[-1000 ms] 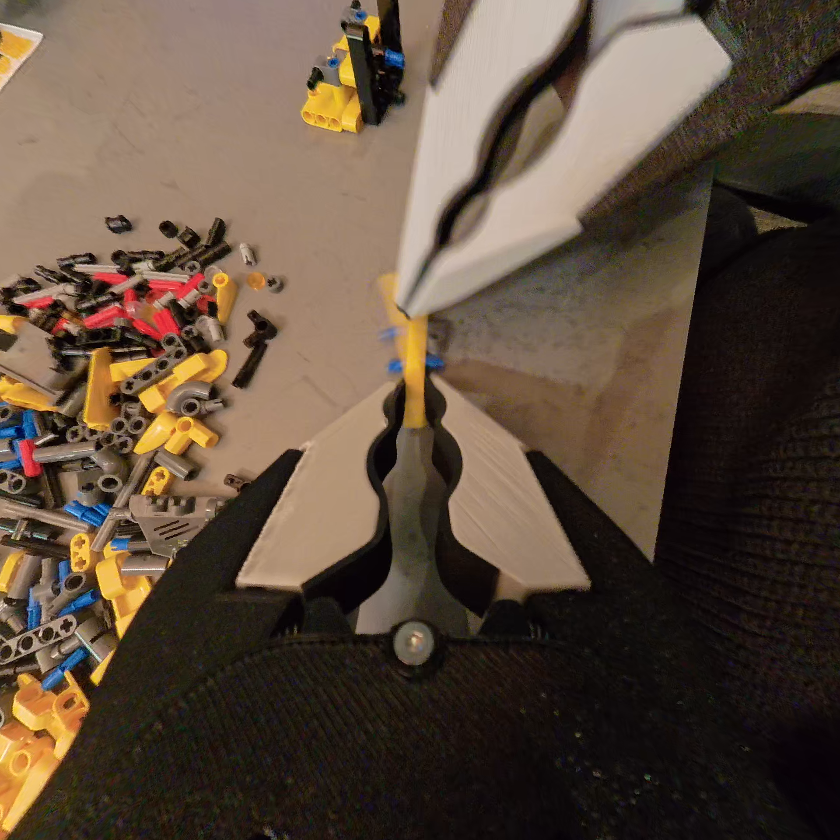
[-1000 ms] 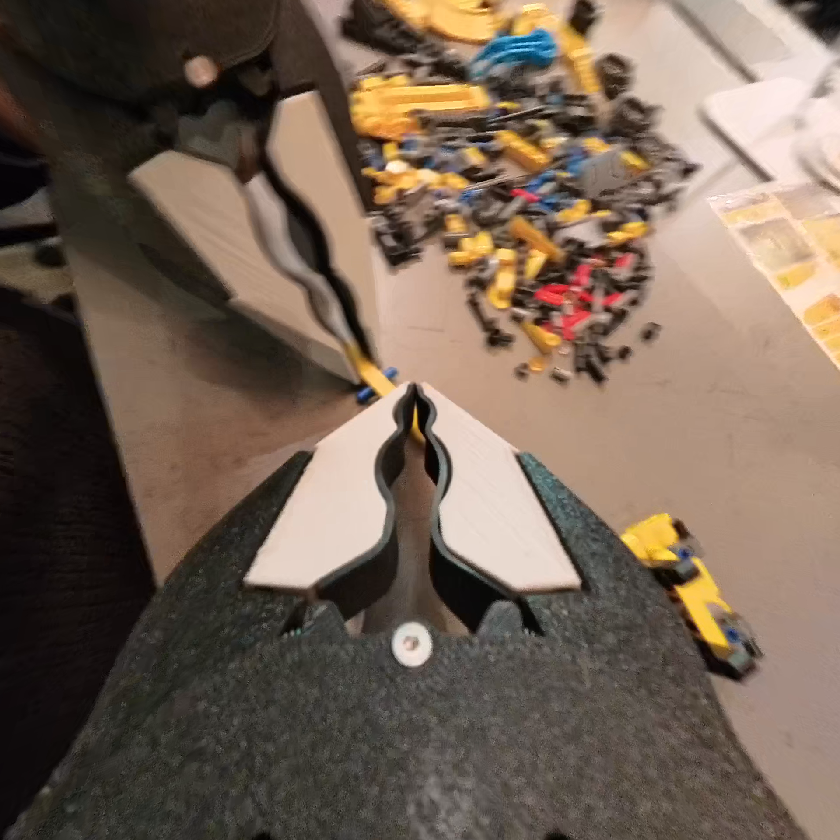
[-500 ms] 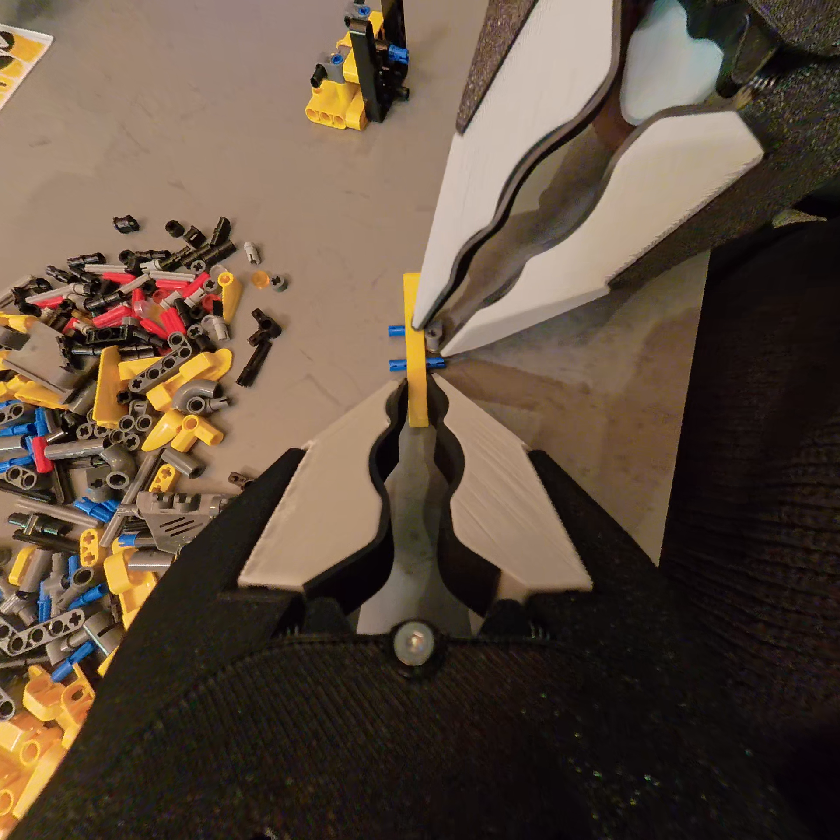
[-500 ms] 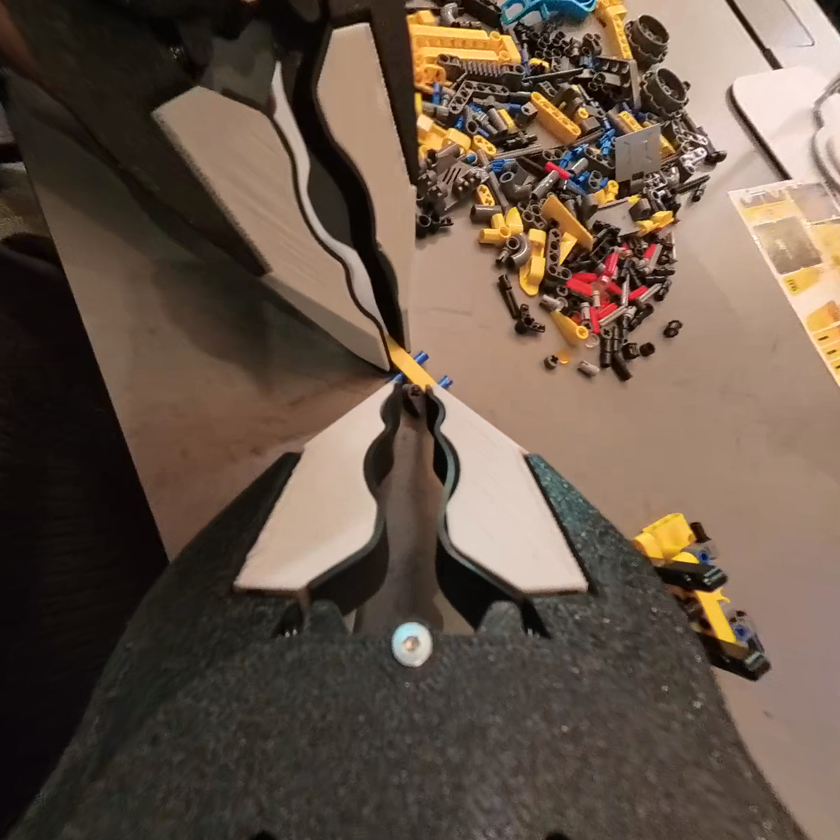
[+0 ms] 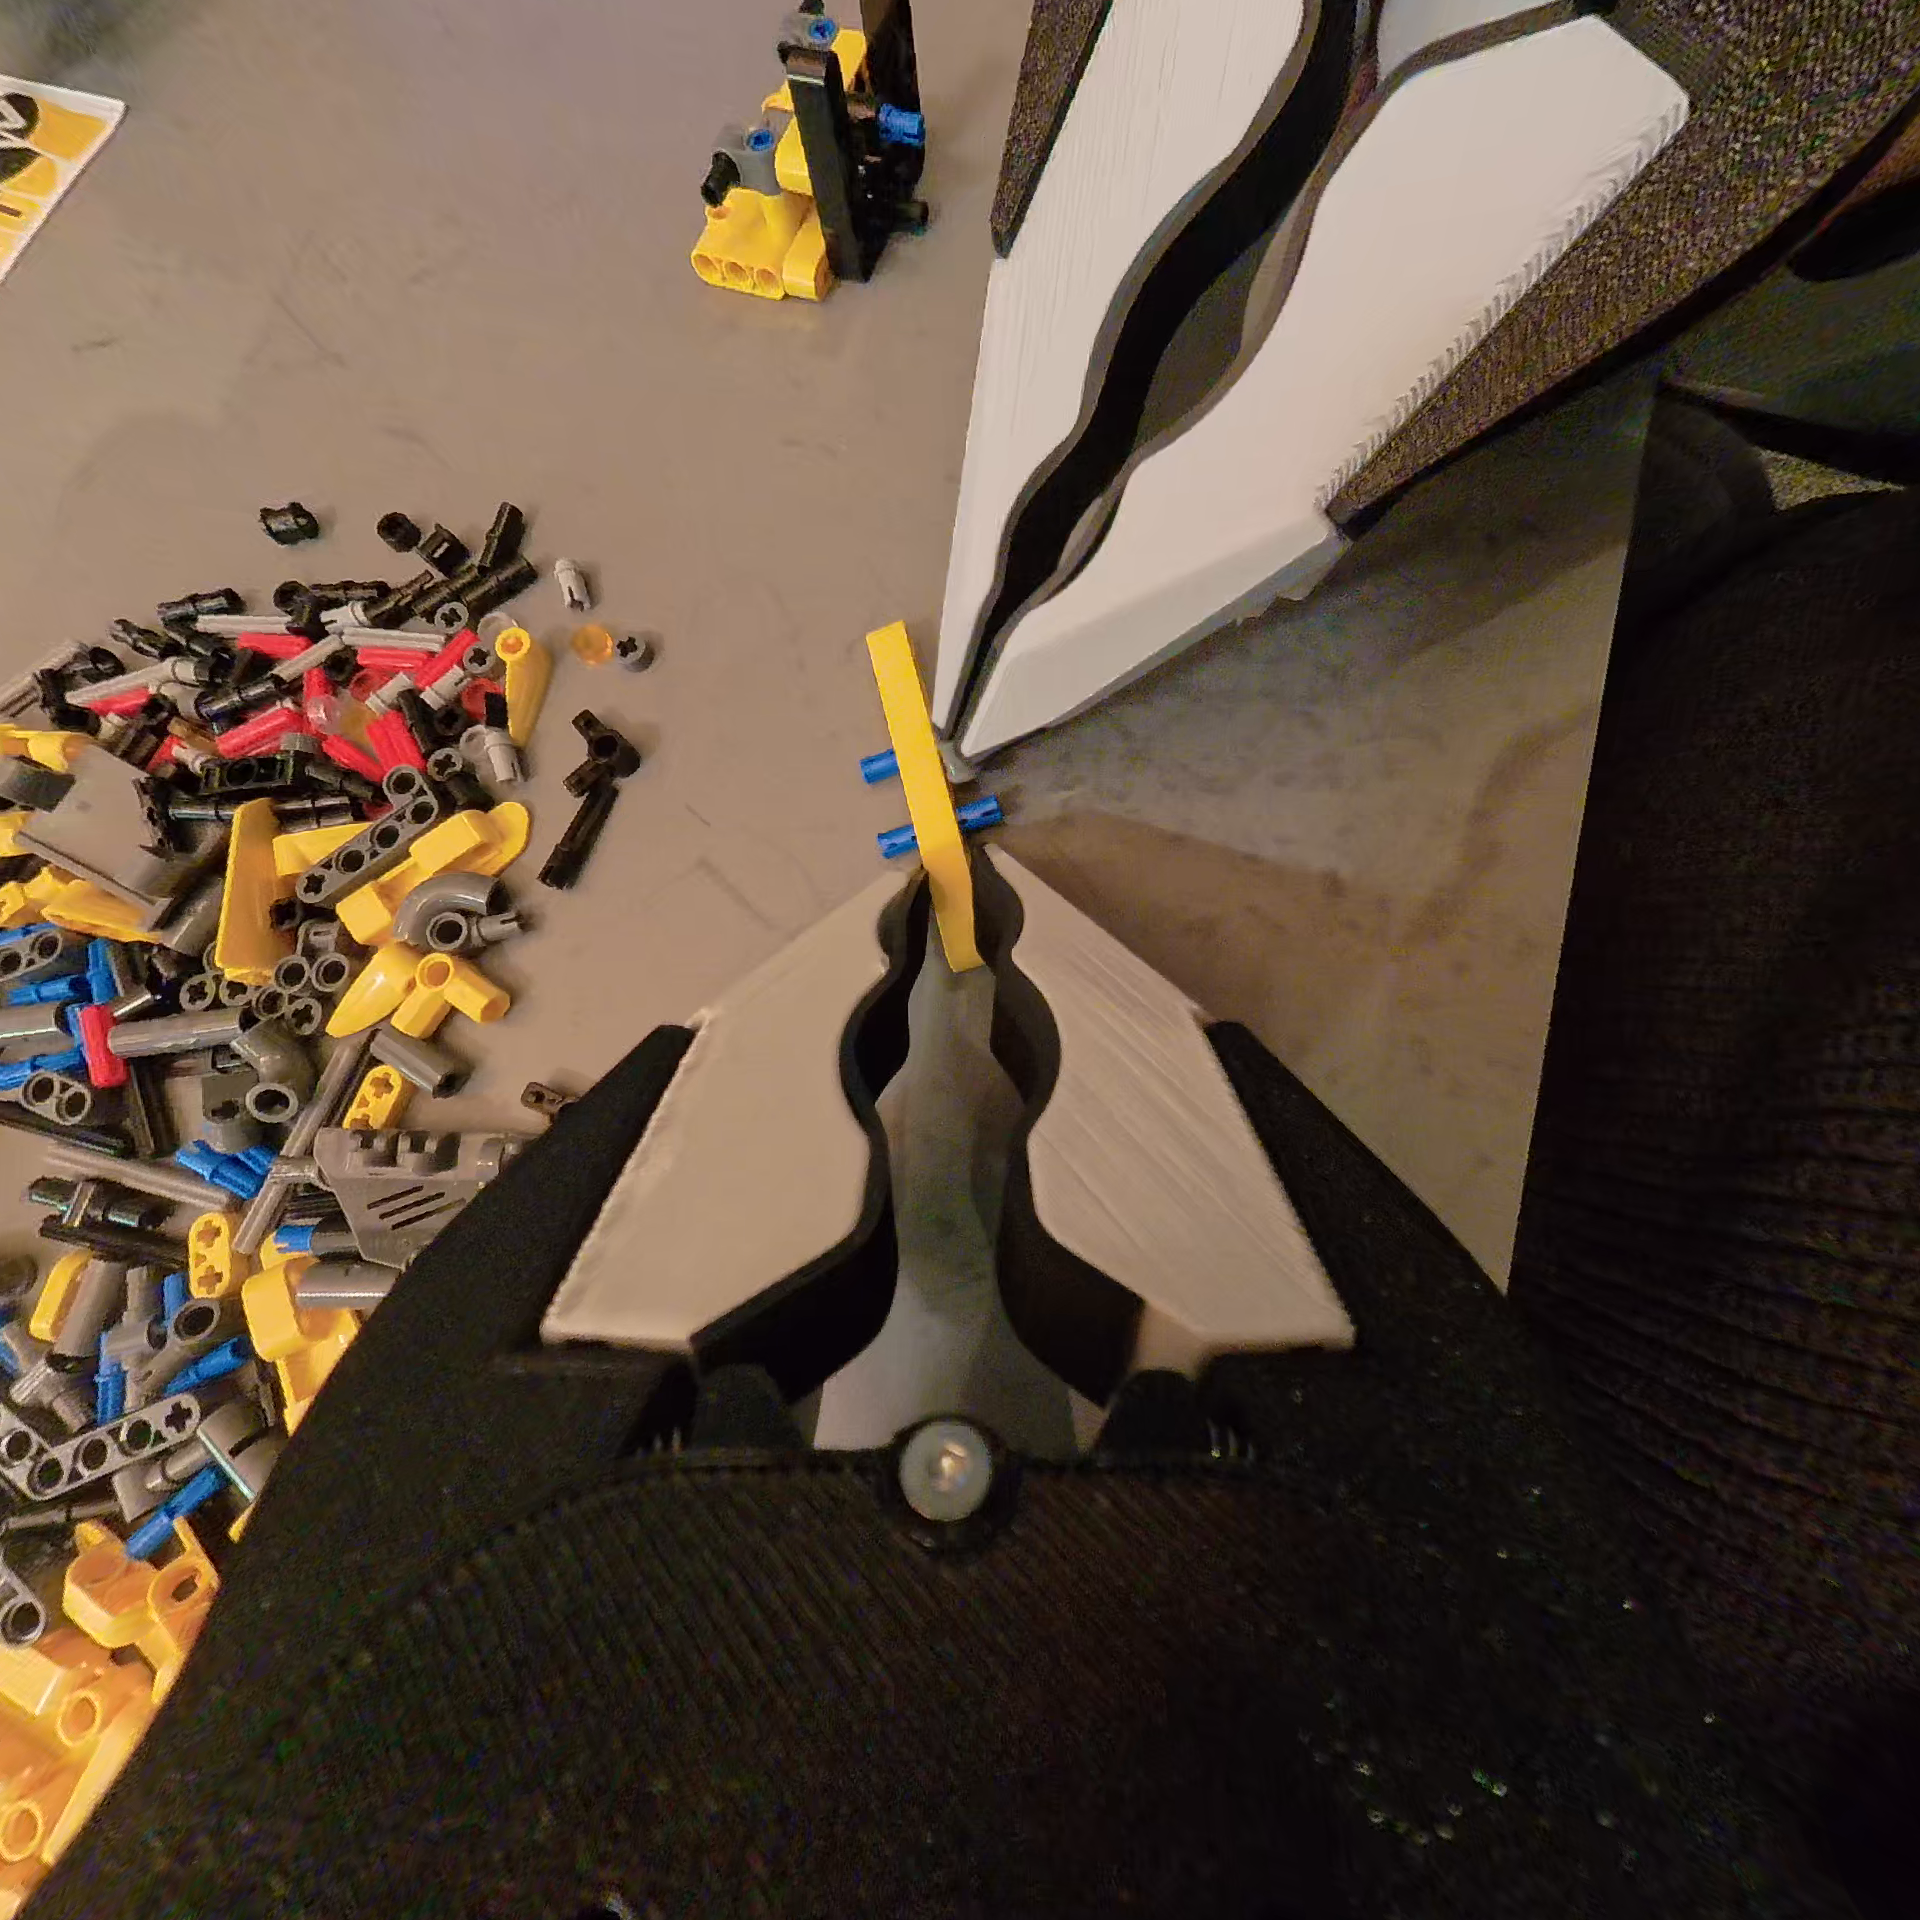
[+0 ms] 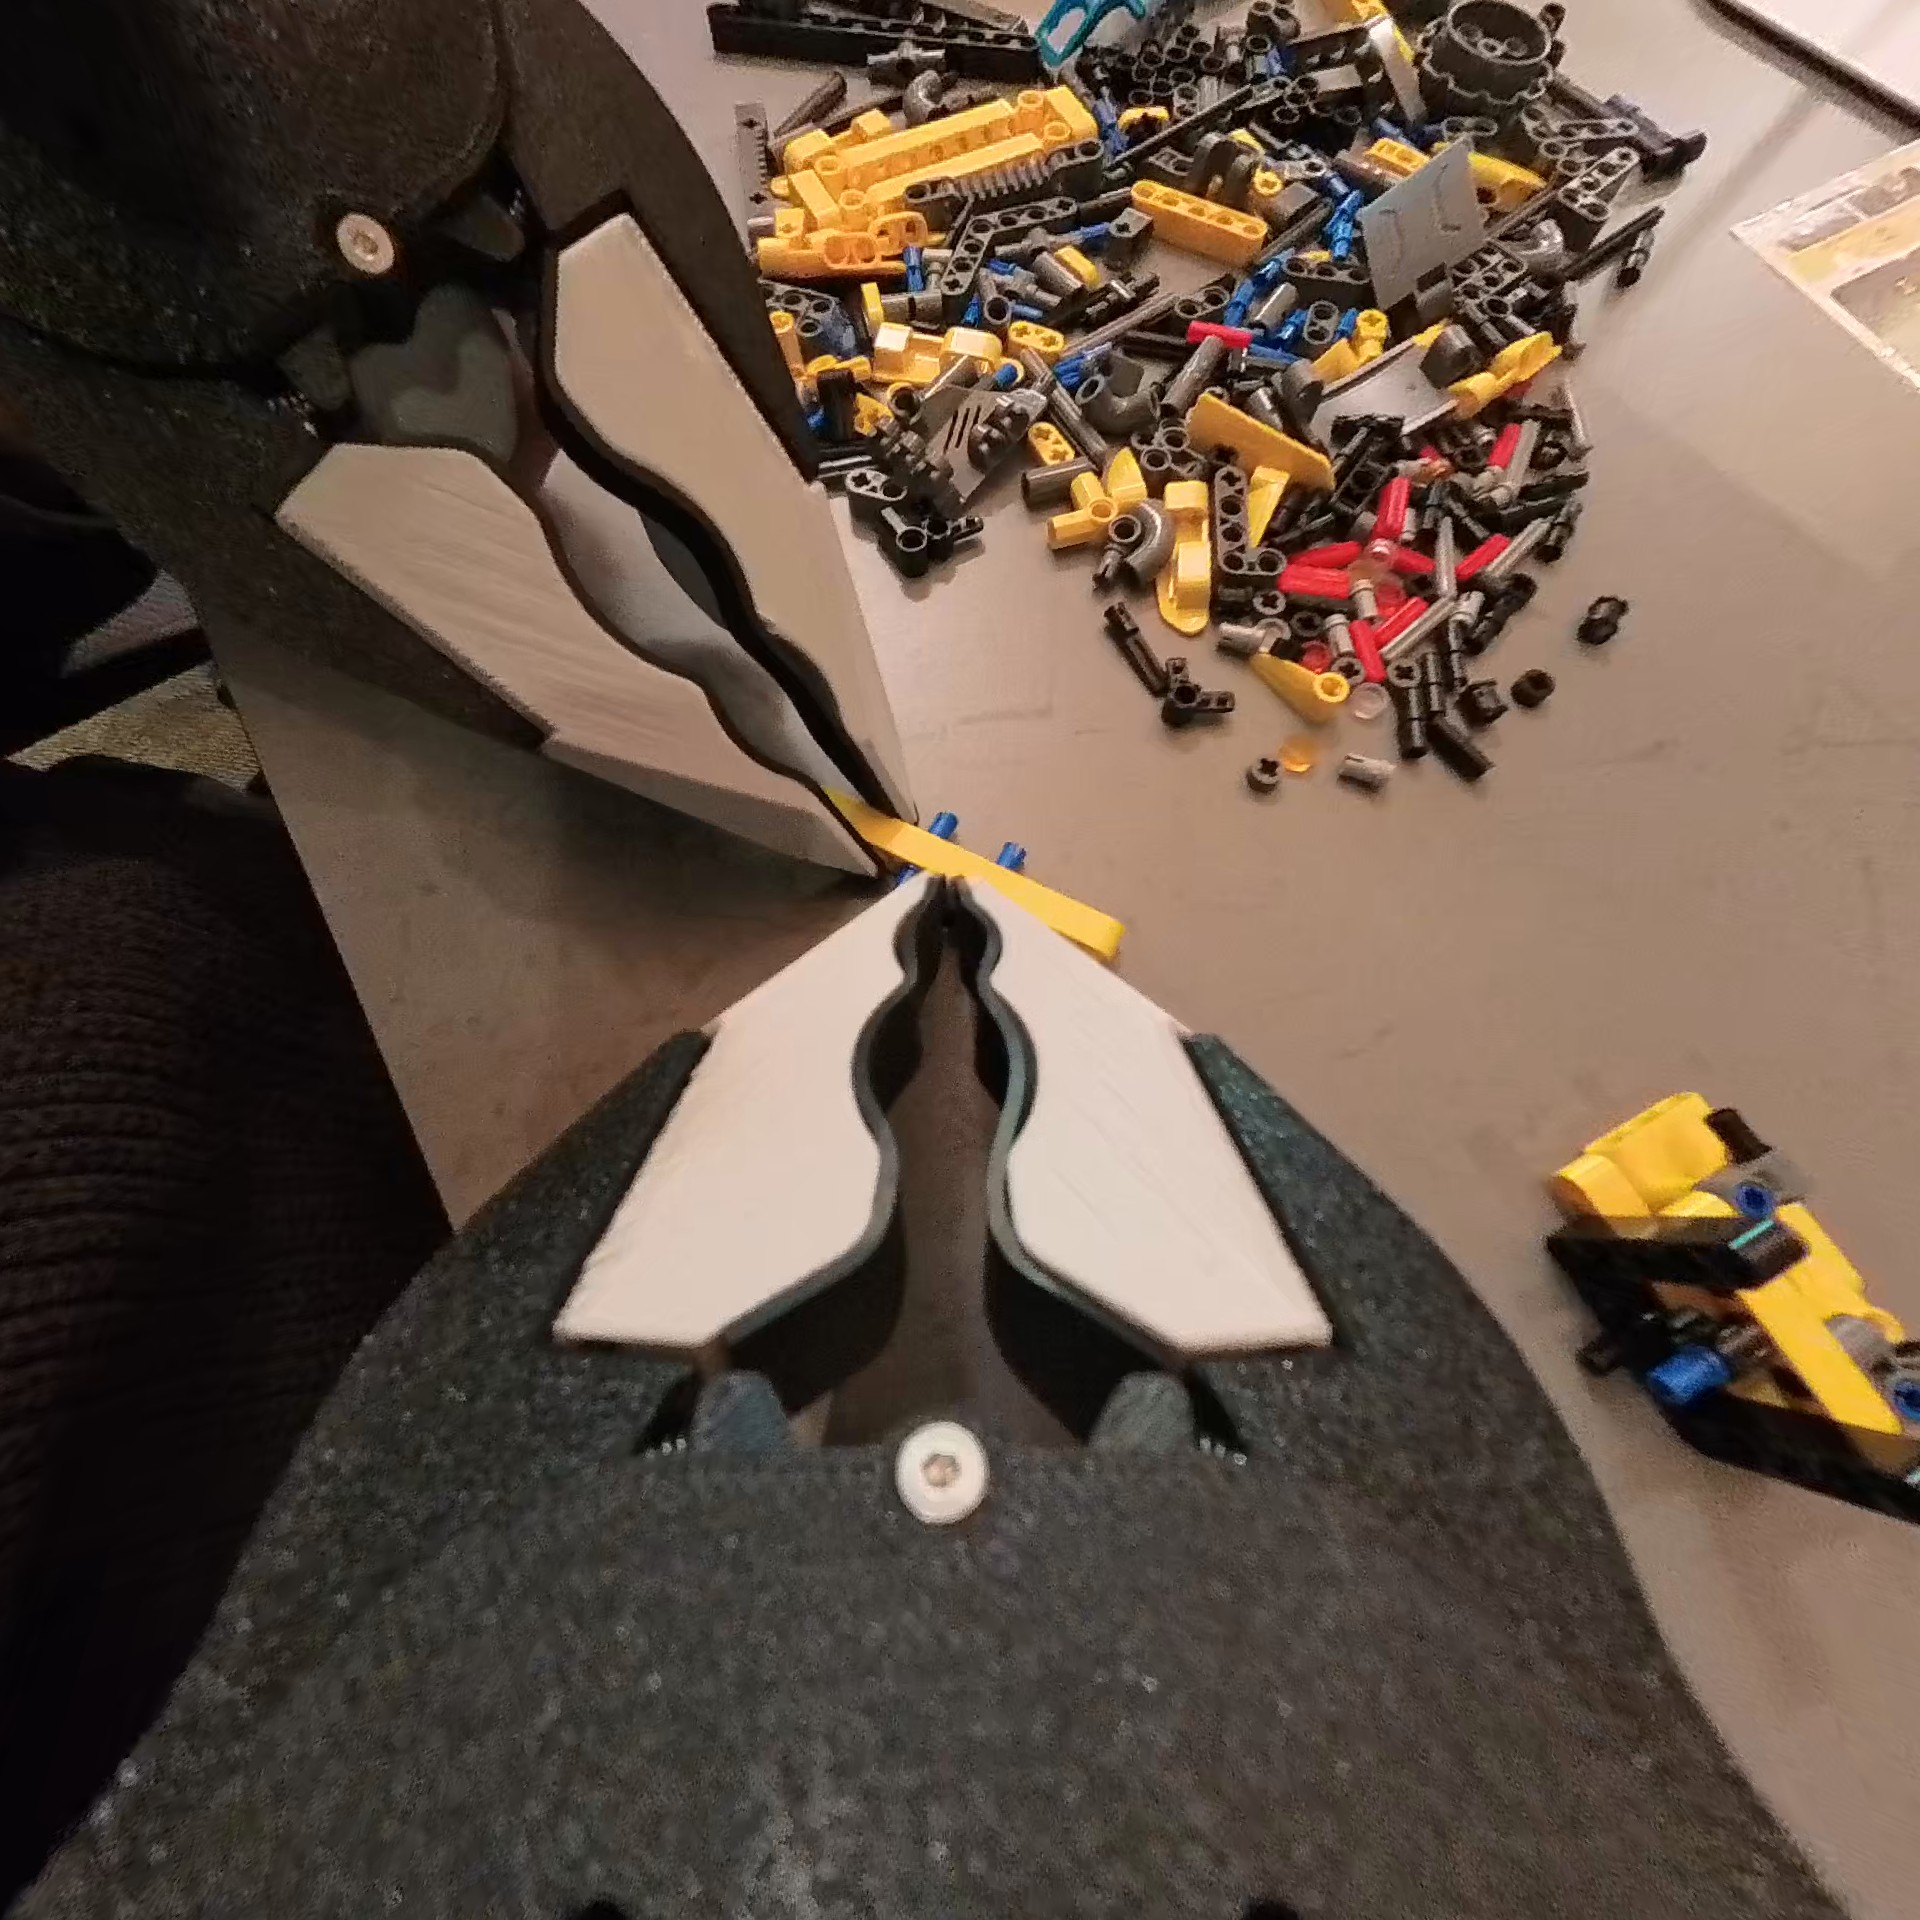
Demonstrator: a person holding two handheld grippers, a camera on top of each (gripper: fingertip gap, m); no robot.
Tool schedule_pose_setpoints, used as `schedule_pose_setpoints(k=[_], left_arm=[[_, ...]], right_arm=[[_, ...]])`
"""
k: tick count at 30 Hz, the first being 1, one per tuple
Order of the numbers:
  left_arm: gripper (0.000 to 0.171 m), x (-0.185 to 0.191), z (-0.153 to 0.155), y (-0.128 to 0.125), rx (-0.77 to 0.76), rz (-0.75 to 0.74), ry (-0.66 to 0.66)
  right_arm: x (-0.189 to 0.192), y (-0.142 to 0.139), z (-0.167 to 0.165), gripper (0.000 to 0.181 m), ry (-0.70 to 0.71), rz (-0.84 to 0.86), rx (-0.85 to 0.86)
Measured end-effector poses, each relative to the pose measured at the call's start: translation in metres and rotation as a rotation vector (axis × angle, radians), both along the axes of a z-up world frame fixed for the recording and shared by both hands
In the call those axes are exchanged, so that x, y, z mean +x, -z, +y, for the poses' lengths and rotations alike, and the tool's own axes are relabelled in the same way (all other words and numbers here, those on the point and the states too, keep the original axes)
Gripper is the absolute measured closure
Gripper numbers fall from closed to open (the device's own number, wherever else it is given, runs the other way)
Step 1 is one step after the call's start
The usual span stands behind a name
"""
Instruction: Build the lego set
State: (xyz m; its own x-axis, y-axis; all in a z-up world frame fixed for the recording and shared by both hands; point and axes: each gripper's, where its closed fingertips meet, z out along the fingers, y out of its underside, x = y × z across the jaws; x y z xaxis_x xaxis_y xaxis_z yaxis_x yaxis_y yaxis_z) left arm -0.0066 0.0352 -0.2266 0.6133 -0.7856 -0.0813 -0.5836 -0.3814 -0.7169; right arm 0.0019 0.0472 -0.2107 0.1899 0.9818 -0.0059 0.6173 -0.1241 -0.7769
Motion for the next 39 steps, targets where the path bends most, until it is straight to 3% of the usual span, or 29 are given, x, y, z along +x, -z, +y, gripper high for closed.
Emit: schedule_pose_setpoints(k=[12, 15, 18, 23, 30, 31, 37, 39], left_arm=[[0.165, 0.0, 0.001, 0.0, 0.008, 0.007, -0.005], [0.165, 0.0, 0.0, 0.0, 0.0, 0.002, -0.003], [0.165, 0.0, 0.0, 0.0, -0.001, 0.002, -0.003], [0.165, 0.0, 0.0, 0.0, -0.003, 0.001, -0.004], [0.165, 0.0, -0.001, 0.0, 0.004, 0.006, -0.002], [0.165, 0.0, -0.001, 0.0, 0.006, 0.007, -0.002], [0.165, 0.0, -0.001, 0.0, 0.0, 0.004, -0.002], [0.165, 0.0, -0.001, 0.0, -0.001, 0.002, -0.002]], right_arm=[[0.006, -0.001, 0.006, 0.181, 0.069, 0.022, -0.05], [0.017, 0.0, 0.023, 0.181, 0.134, -0.015, 0.054], [0.016, -0.01, 0.017, 0.181, 0.108, 0.061, 0.01], [0.007, -0.004, 0.002, 0.156, 0.05, 0.027, 0.008], [0.002, -0.001, 0.004, 0.172, 0.034, -0.02, 0.105], [0.003, -0.001, 0.006, 0.181, 0.043, -0.026, 0.108], [0.004, -0.001, 0.007, 0.181, 0.047, -0.015, 0.068], [0.003, -0.002, 0.003, 0.168, 0.038, -0.007, 0.051]])
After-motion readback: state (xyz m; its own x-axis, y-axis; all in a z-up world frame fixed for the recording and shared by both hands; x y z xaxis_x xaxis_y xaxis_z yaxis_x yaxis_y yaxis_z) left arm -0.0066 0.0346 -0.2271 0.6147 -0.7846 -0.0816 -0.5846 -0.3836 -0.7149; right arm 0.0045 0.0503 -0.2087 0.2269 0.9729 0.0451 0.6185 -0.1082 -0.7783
